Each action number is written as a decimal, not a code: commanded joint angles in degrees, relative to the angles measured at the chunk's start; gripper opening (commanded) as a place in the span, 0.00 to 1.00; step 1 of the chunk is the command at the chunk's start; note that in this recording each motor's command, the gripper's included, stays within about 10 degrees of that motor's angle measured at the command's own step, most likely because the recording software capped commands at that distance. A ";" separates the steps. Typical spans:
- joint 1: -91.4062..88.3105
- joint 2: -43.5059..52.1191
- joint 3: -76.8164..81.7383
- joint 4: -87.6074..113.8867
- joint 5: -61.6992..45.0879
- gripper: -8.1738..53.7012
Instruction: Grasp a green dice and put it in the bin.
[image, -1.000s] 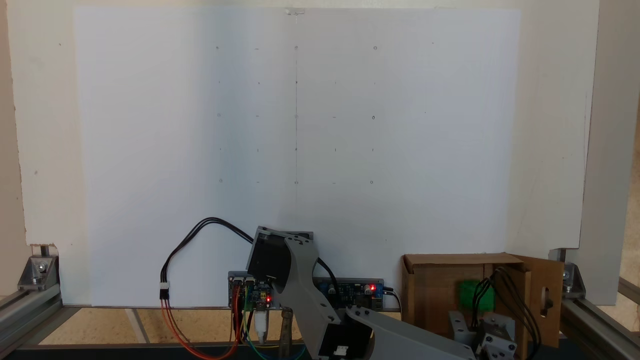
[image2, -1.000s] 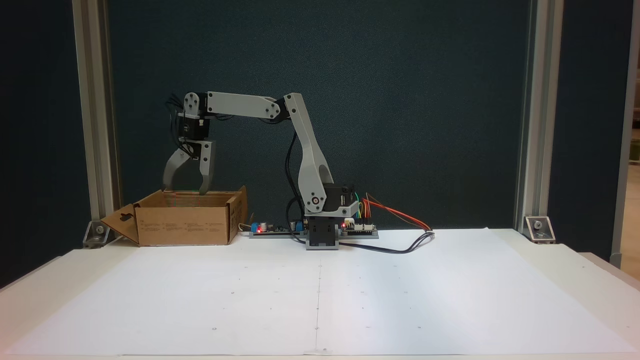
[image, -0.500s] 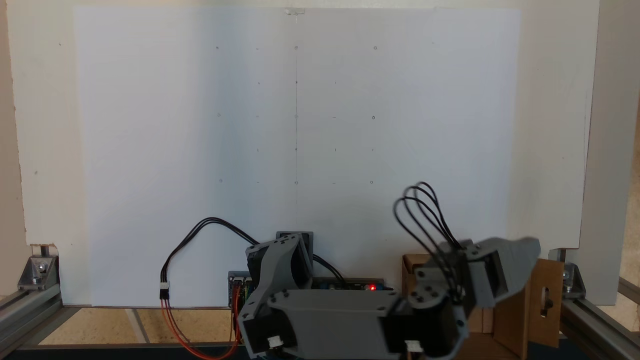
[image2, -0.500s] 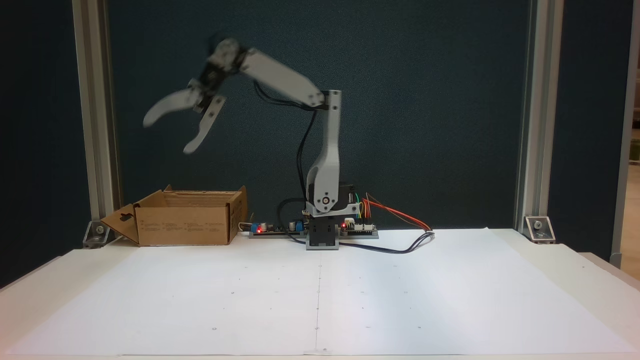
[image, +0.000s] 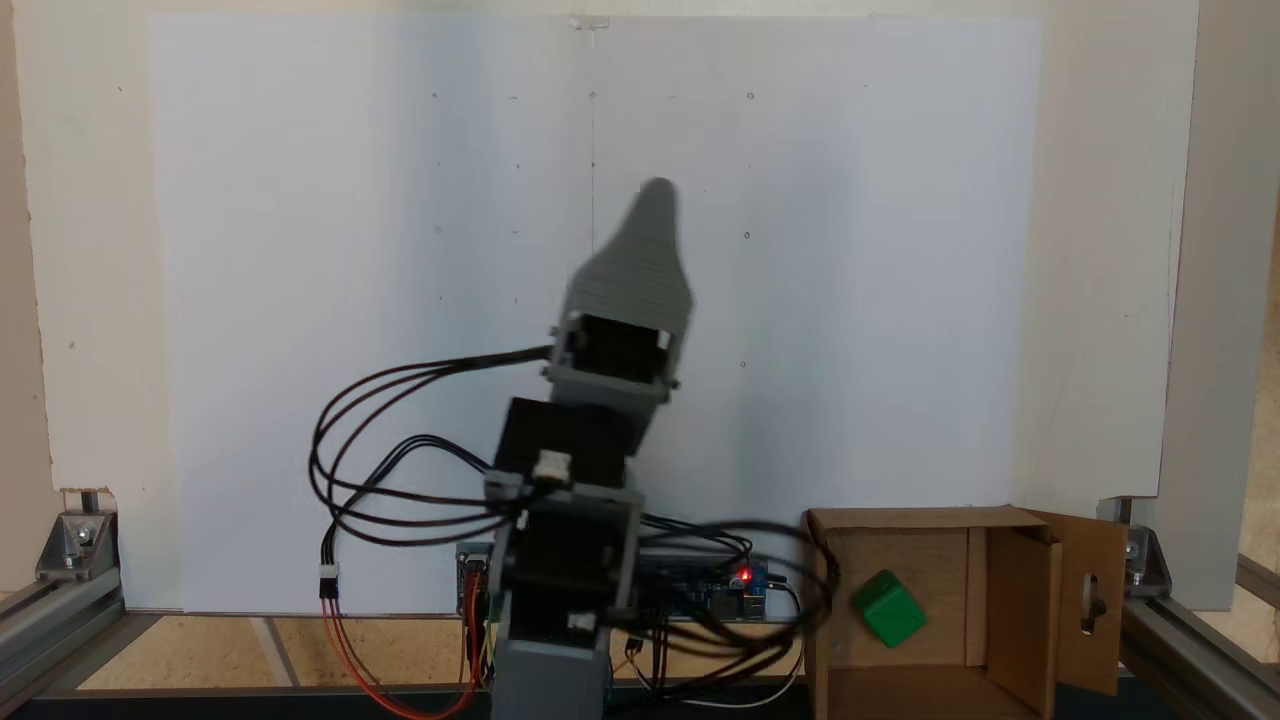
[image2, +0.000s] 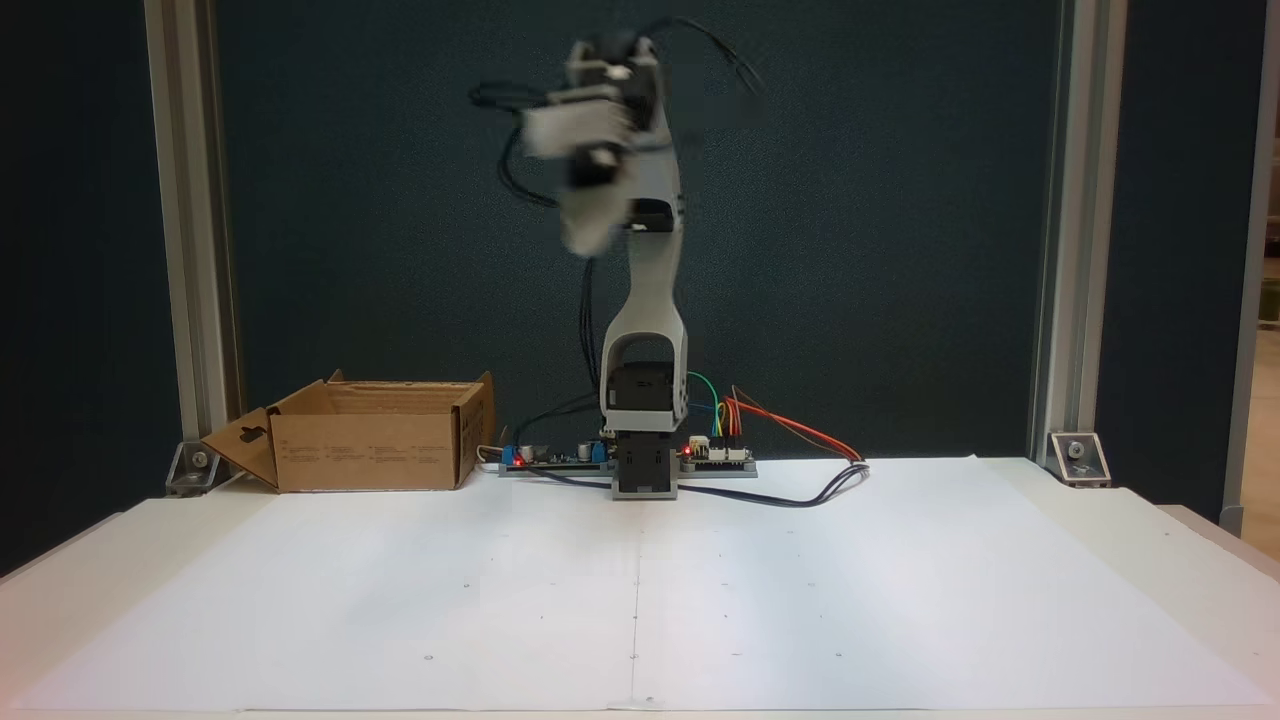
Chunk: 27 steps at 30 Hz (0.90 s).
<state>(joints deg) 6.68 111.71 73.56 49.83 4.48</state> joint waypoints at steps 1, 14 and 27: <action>-9.12 4.57 4.66 -9.30 2.46 0.84; -5.98 24.35 45.70 -42.96 1.85 0.83; 1.14 24.43 76.82 -74.69 1.58 0.83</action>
<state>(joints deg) 7.82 129.38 151.44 -18.11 4.48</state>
